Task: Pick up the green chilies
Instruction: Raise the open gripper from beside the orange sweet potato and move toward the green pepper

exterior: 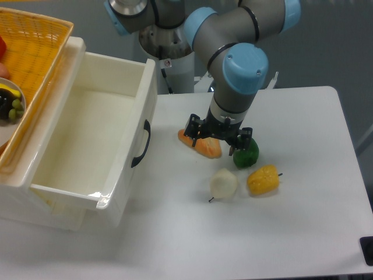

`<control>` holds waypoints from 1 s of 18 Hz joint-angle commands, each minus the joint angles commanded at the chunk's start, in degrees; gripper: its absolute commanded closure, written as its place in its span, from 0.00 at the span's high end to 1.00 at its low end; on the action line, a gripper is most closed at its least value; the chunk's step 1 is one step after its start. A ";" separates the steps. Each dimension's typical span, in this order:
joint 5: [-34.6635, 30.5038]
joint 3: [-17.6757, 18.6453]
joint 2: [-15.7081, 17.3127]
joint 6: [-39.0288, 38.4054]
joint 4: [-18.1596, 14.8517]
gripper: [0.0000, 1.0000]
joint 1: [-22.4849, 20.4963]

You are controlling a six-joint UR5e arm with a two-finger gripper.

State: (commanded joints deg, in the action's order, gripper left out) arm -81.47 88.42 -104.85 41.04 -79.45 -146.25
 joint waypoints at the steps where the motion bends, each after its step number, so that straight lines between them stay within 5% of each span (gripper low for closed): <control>1: -0.17 0.17 0.00 0.00 0.09 1.00 0.00; 6: 0.44 0.35 -0.09 0.26 -0.09 1.00 -0.97; 18: -1.41 7.56 0.26 -0.61 0.00 1.00 -6.06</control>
State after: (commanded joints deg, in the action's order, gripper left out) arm -82.88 95.97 -104.59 40.43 -79.45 -152.31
